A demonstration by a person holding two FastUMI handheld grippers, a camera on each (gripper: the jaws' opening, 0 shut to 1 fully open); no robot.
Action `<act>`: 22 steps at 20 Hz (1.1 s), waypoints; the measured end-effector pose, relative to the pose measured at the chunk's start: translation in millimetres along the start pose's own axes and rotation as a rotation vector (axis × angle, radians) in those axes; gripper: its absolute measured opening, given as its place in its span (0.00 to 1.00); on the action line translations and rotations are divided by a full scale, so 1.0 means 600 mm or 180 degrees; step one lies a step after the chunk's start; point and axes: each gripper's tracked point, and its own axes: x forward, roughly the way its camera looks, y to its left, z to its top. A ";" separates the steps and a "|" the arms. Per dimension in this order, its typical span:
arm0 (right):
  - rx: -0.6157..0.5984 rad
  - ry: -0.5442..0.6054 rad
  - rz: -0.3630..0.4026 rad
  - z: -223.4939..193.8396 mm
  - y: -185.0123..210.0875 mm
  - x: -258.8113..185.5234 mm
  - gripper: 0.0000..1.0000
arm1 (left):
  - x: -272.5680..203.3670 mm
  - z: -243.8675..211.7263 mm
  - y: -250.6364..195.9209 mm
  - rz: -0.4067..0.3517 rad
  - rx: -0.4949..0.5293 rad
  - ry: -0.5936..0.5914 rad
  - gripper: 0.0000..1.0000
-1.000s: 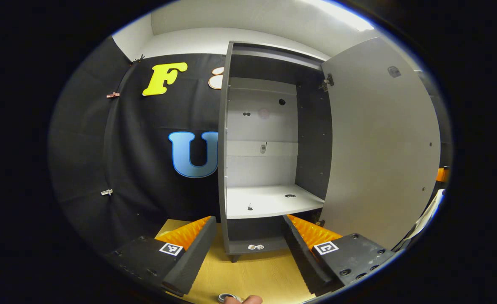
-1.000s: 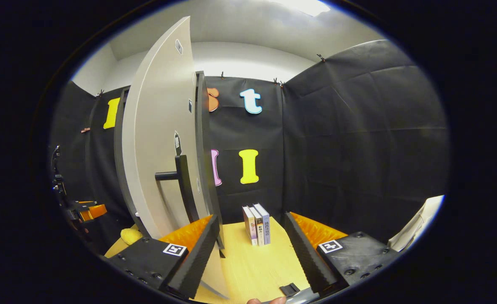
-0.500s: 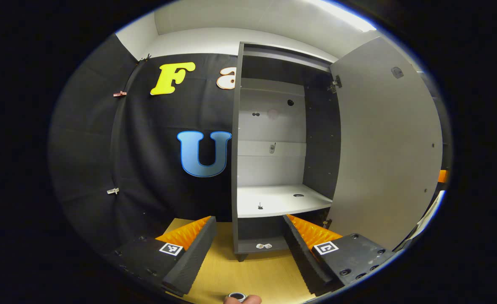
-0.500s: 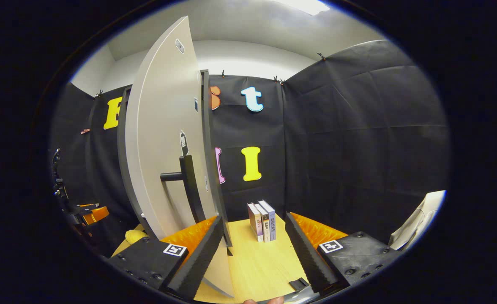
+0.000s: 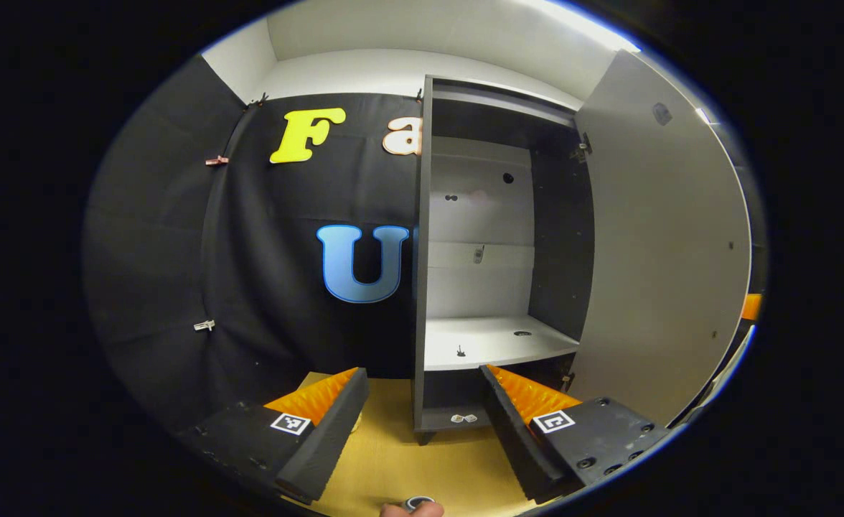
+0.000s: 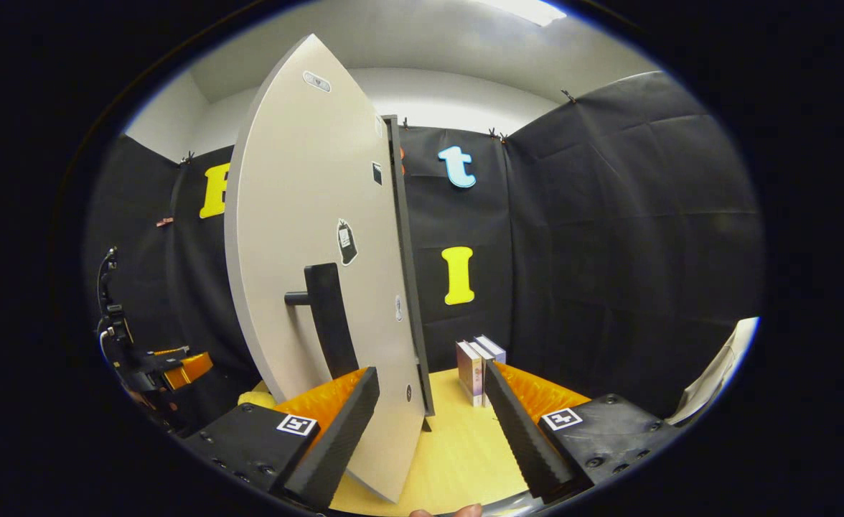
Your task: Open the cabinet door with the right hand, grasp the bottle in the cabinet with the left hand and place it on the coaster, then close the cabinet door with the right hand.
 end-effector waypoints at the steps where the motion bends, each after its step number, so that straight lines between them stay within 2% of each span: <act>1: 0.0037 0.0008 0.0041 -0.004 0.014 0.001 0.98 | -0.002 0.000 0.003 0.0010 0.0003 0.0000 0.97; 7: 0.0209 0.0052 0.0342 -0.017 0.098 0.017 0.98 | -0.011 0.001 0.020 0.0066 0.0018 -0.0003 0.97; 16: 0.0248 0.0054 0.0829 -0.020 0.214 0.054 0.98 | -0.024 0.007 0.037 0.0122 0.0019 -0.0010 0.97; 22: 0.0128 -0.0044 0.0745 -0.010 0.215 0.072 0.98 | -0.026 0.011 0.036 0.0100 -0.0006 -0.0023 0.96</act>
